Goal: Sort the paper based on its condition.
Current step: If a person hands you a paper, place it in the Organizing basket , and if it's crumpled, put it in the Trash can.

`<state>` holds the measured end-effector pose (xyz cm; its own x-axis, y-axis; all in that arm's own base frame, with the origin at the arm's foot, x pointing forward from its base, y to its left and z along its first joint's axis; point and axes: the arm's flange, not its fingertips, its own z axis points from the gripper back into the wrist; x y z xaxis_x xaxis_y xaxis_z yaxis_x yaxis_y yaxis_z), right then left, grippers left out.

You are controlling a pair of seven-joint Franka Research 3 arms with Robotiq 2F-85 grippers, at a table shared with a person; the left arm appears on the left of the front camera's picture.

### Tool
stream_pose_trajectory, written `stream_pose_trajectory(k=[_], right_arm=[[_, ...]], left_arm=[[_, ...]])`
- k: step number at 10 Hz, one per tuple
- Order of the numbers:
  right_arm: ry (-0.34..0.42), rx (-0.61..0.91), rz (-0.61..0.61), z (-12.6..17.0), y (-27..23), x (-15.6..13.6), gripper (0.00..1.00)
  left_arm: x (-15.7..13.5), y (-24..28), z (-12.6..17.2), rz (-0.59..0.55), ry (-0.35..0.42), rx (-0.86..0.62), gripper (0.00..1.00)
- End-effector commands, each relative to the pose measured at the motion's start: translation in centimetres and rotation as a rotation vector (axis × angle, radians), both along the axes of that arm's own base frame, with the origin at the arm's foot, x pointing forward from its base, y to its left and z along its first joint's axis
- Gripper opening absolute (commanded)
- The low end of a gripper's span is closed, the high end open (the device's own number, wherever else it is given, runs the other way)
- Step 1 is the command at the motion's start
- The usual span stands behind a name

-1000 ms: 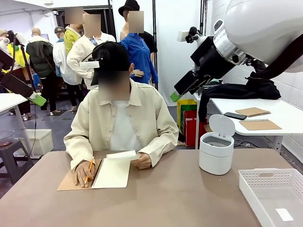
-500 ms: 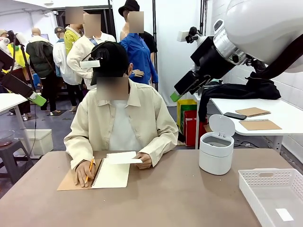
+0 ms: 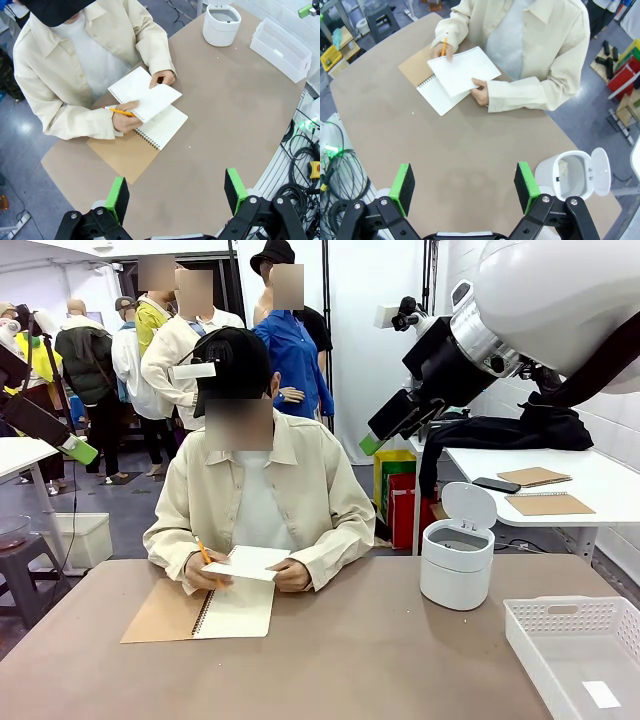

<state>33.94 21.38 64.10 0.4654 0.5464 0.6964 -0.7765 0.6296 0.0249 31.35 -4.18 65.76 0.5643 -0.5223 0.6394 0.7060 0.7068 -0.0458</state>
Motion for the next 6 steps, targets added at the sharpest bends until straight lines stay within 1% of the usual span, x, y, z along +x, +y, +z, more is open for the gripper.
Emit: stream_pose_trajectory(k=[1,6], right_arm=[[0.000,-0.001,-0.004,-0.18,0.01,-0.05,1.00],[0.000,-0.001,-0.004,-0.18,0.01,-0.05,1.00]], left_arm=[[-0.07,0.05,0.11,0.002,-0.005,-0.003,1.00],[-0.07,0.05,0.11,0.002,-0.005,-0.003,1.00]])
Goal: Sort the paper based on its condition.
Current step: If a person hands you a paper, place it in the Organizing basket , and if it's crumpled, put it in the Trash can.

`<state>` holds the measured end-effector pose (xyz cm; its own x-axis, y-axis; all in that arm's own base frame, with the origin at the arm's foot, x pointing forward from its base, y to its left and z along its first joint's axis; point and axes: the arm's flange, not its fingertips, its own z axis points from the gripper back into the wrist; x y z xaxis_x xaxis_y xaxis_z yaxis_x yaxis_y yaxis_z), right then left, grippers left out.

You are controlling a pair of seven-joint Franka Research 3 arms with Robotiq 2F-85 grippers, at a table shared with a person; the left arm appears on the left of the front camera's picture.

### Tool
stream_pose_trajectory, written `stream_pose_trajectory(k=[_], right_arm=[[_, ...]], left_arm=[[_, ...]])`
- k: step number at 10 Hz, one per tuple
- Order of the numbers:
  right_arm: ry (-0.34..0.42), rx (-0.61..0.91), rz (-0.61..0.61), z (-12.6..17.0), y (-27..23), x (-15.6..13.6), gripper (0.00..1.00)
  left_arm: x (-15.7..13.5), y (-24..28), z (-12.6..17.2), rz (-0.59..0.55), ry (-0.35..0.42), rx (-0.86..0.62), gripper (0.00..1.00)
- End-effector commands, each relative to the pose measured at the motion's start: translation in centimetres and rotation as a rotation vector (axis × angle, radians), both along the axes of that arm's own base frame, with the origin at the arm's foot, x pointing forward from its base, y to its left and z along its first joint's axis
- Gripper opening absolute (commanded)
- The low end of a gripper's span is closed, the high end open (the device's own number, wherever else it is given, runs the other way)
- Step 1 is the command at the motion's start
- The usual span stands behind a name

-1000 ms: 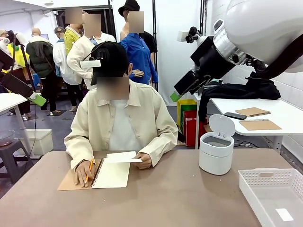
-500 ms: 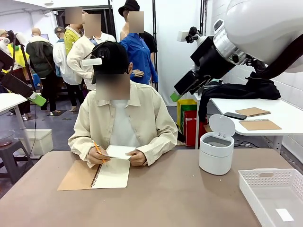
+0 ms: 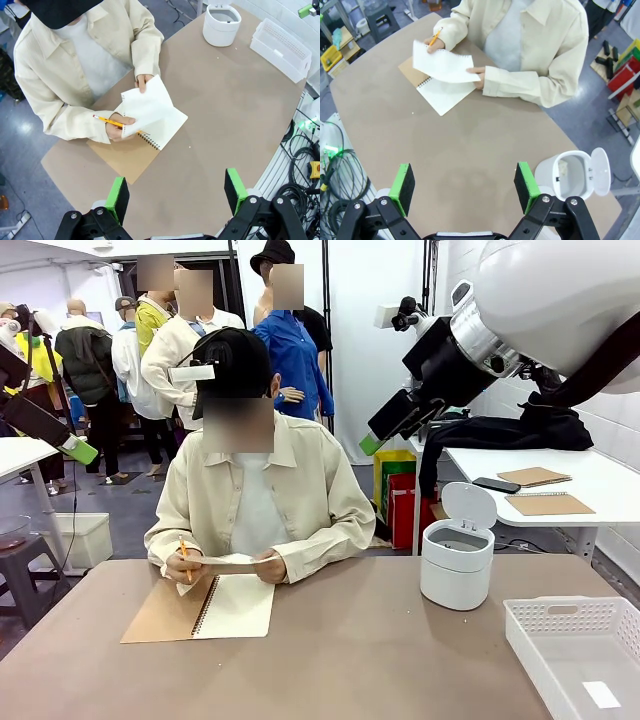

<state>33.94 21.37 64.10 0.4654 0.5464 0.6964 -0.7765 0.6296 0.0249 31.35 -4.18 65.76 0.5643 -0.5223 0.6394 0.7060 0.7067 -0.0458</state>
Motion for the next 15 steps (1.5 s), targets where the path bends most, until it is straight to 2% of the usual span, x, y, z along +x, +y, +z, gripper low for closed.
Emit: stream_pose_trajectory(k=[1,15], right_arm=[[0.000,-0.001,-0.004,-0.18,0.01,-0.05,1.00],[0.000,-0.001,-0.004,-0.18,0.01,-0.05,1.00]], left_arm=[[-0.07,0.05,0.11,0.002,-0.005,-0.003,1.00],[-0.07,0.05,0.11,0.002,-0.005,-0.003,1.00]])
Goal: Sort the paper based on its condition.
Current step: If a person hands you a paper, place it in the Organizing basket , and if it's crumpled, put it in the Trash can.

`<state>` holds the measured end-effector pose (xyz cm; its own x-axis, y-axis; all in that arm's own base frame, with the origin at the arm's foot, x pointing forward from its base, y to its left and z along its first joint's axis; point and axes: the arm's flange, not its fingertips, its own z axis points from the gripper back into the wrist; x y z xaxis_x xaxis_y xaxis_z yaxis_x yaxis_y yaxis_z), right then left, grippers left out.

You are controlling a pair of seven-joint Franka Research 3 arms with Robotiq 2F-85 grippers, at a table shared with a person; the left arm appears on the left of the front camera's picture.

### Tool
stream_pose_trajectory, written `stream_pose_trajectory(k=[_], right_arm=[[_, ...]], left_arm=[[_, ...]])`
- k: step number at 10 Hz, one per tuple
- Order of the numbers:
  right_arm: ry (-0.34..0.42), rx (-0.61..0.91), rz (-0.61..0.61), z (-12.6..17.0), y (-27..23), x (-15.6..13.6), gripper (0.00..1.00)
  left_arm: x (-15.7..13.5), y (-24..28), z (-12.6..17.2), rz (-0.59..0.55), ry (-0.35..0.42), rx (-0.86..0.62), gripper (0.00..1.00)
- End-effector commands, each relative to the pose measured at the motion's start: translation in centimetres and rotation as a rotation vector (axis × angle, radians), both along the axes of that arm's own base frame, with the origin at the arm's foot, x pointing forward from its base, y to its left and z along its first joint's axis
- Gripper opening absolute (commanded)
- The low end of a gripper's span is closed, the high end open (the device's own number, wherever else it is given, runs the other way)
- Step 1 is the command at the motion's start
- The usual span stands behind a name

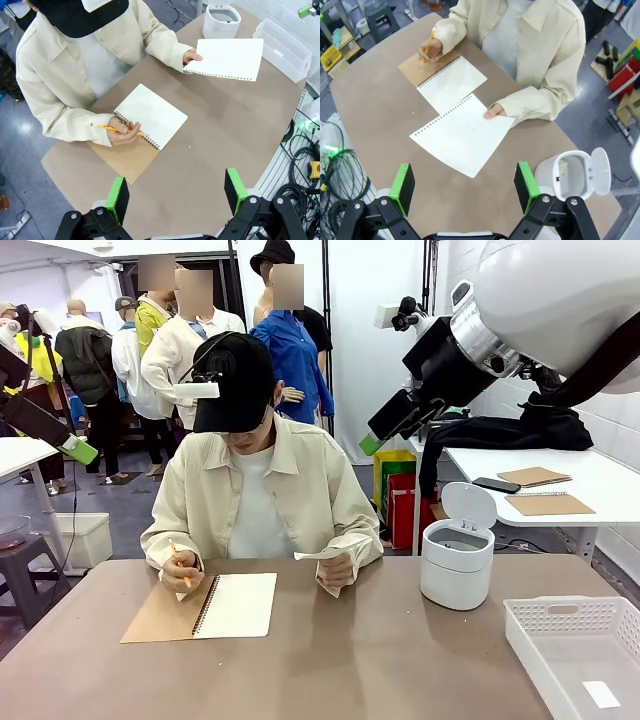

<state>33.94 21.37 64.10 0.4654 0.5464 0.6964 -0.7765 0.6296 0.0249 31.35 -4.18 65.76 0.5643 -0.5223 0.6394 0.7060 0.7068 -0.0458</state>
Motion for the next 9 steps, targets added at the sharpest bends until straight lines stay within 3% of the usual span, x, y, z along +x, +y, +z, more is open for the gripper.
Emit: stream_pose_trajectory(k=[1,3,4,7,9], right_arm=[[0.000,-0.001,-0.004,-0.2,0.0,0.0,1.00],[0.000,0.000,0.000,0.0,0.0,0.0,1.00],[0.085,0.011,-0.037,-0.5,0.0,0.8,1.00],[0.482,0.148,-0.218,-2.6,-1.6,5.1,1.00],[0.631,0.251,-0.336,-4.8,-2.8,7.7,1.00]], left_arm=[[-0.1,0.0,0.1,0.002,-0.005,-0.003,1.00],[-0.1,0.0,0.1,0.002,-0.005,-0.003,1.00],[-0.1,0.0,0.1,0.002,-0.005,-0.003,1.00],[-0.1,0.0,0.1,0.002,-0.005,-0.003,1.00],[-0.1,0.0,0.1,0.002,-0.005,-0.003,1.00]])
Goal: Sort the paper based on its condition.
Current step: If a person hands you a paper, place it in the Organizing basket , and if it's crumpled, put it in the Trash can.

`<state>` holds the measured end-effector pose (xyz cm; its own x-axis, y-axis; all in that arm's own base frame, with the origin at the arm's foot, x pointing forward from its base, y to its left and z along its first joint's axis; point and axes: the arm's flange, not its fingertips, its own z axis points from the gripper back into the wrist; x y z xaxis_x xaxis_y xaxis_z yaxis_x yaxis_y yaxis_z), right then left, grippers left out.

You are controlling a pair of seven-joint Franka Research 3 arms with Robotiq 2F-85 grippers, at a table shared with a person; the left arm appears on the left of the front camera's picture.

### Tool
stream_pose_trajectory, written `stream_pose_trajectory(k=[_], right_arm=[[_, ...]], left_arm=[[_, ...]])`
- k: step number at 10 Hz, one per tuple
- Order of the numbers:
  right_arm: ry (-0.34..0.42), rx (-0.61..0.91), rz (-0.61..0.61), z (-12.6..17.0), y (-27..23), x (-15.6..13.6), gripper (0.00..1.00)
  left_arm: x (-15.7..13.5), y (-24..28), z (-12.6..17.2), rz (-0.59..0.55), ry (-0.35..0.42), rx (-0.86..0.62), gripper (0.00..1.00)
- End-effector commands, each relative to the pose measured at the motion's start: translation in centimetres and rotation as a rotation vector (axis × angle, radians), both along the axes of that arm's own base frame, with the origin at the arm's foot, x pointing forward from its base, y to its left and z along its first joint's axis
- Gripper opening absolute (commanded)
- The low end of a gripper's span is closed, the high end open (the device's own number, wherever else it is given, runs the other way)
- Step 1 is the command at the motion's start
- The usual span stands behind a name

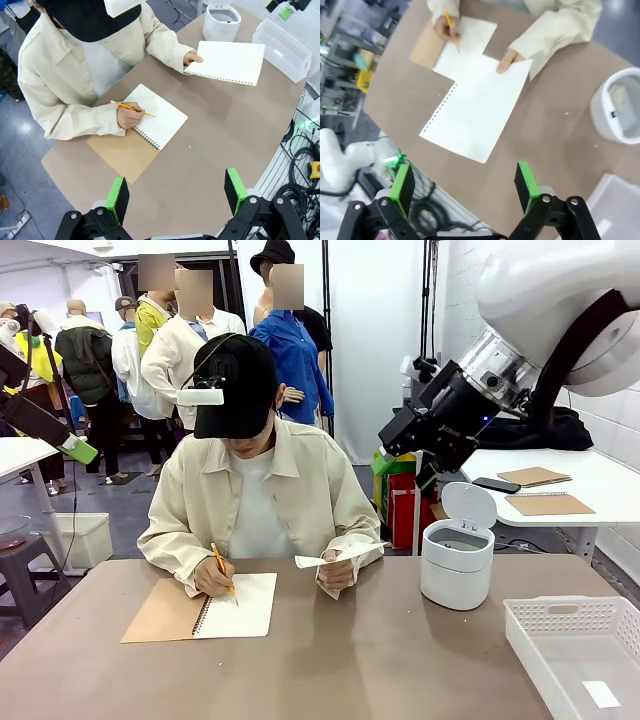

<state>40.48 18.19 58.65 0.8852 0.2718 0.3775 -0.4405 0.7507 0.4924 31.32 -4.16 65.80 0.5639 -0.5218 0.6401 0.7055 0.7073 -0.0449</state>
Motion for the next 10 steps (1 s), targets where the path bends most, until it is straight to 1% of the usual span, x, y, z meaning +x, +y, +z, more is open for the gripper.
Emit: stream_pose_trajectory(k=[1,3,4,5,6,7,8,9,10], right_arm=[[0.194,0.138,-0.149,-0.6,0.0,2.6,1.00],[0.309,0.188,-0.241,-3.5,0.0,5.0,1.00],[0.342,0.174,-0.273,-4.7,0.1,5.5,1.00],[0.288,0.150,-0.271,-4.9,-0.1,5.5,1.00],[0.313,0.156,-0.225,-4.8,-1.0,5.0,1.00],[0.313,0.156,-0.225,-4.8,-1.0,5.0,1.00],[0.324,0.151,-0.250,-5.7,-0.8,5.6,1.00],[0.473,0.225,-0.243,-6.9,-0.7,5.9,1.00],[0.562,0.273,-0.294,-8.7,-0.3,7.1,1.00]], left_arm=[[0.0,0.0,0.1,0.002,-0.004,-0.003,1.00],[0.0,0.0,0.1,0.002,-0.004,-0.003,1.00],[0.0,0.0,0.1,0.002,-0.004,-0.003,1.00],[0.0,0.0,0.1,0.002,-0.004,-0.003,1.00],[0.0,0.0,0.1,0.002,-0.004,-0.003,1.00],[0.0,0.0,0.1,0.002,-0.004,-0.003,1.00],[0.0,0.0,0.1,0.002,-0.004,-0.003,1.00],[0.0,0.0,0.1,0.002,-0.004,-0.003,1.00],[0.0,0.0,0.1,0.002,-0.004,-0.003,1.00]])
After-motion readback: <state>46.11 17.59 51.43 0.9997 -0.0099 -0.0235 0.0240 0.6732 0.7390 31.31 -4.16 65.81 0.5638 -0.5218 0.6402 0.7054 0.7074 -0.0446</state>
